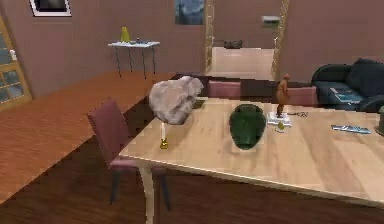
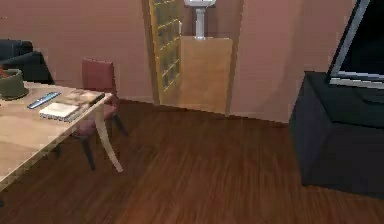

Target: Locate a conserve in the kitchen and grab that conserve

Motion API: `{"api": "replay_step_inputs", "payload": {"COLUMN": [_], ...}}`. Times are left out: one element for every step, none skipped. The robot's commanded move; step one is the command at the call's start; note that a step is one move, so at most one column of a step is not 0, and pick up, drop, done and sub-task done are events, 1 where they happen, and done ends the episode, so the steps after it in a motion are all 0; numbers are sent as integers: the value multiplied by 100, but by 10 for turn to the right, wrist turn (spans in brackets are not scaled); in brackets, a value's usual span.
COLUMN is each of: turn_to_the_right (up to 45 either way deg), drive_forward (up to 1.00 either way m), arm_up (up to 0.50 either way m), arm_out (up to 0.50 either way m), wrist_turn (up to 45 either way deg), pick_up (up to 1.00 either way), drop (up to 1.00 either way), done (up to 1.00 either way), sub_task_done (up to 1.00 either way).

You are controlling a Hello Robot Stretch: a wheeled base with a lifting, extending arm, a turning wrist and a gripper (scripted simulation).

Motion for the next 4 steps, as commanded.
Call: {"api": "replay_step_inputs", "payload": {"turn_to_the_right": [-450,-450,-210,0], "drive_forward": [0,0,0,100], "arm_up": [0,0,0,0], "arm_out": [0,0,0,0], "wrist_turn": [0,0,0,0], "pick_up": [0,0,0,0], "drop": [0,0,0,0], "done": [0,0,0,0], "sub_task_done": [0,0,0,0]}}
